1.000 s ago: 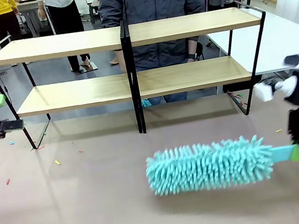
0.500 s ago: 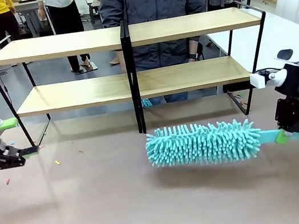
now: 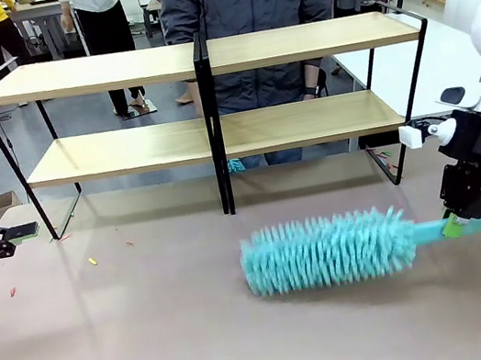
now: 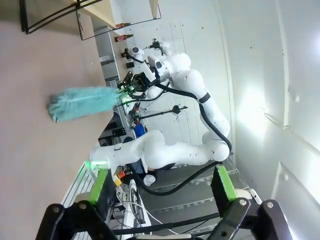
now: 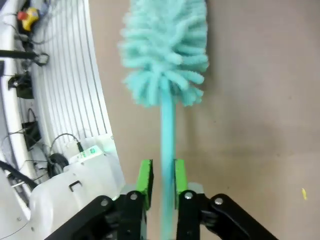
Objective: Clean the shelves.
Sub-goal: Place the Duster on the table.
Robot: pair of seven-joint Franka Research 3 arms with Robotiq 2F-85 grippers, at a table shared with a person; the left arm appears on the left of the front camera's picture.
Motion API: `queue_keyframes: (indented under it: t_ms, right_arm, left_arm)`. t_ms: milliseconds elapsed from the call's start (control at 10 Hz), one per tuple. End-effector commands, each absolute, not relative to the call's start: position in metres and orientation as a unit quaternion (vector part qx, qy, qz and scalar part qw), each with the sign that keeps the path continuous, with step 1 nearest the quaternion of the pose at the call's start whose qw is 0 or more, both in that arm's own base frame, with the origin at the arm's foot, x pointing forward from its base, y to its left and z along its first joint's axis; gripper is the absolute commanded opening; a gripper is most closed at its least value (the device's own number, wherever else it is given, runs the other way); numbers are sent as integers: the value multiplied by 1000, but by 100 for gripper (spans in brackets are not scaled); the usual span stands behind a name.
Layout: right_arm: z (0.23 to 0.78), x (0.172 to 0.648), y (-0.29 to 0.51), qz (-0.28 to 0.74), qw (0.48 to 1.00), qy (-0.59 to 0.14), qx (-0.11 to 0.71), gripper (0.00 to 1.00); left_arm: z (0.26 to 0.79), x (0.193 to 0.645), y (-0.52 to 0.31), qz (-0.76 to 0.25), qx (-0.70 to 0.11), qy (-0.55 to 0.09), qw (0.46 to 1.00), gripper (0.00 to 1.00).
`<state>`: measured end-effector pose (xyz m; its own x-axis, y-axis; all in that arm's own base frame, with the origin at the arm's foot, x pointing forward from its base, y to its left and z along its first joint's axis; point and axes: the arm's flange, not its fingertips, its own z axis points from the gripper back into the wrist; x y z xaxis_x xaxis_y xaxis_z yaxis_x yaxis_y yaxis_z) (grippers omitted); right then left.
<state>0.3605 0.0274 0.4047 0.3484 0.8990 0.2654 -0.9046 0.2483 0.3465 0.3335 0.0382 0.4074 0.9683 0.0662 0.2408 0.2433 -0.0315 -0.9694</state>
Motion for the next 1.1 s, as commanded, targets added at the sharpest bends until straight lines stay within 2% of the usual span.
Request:
queue_keyframes:
  t_ms: [0, 200, 300, 500, 600, 700, 800, 900, 1000]
  right_arm:
    - [421, 377, -10, 523, 828, -14, 205, 97]
    - [456, 380, -83, 432, 869, -82, 226, 100]
    - [477, 359, -108, 369, 877, -110, 287, 100]
    - [498, 312, -117, 226, 832, -39, 506, 100]
    - [500, 302, -113, 184, 799, -29, 572, 100]
    - [495, 308, -104, 64, 794, -85, 599, 100]
    - [490, 310, -88, -50, 774, -71, 627, 100]
    - [485, 309, -75, -96, 747, -80, 653, 100]
    - [482, 309, -66, -134, 733, -28, 666, 100]
  left_arm:
    - [406, 332, 32, -68, -725, -120, 675, 100]
    - [406, 332, 32, -68, -725, -120, 675, 100]
    - [406, 332, 32, -68, -725, -120, 675, 100]
    - [406, 332, 32, -68, -725, -120, 675, 100]
    - [406, 332, 32, -68, -725, -120, 675, 100]
    - [406, 332, 32, -68, -725, -120, 675, 100]
    - [406, 332, 32, -68, -725, -120, 675, 100]
    - [406, 332, 32, -68, -725, -120, 675, 100]
    - [406, 332, 32, -68, -725, -120, 675, 100]
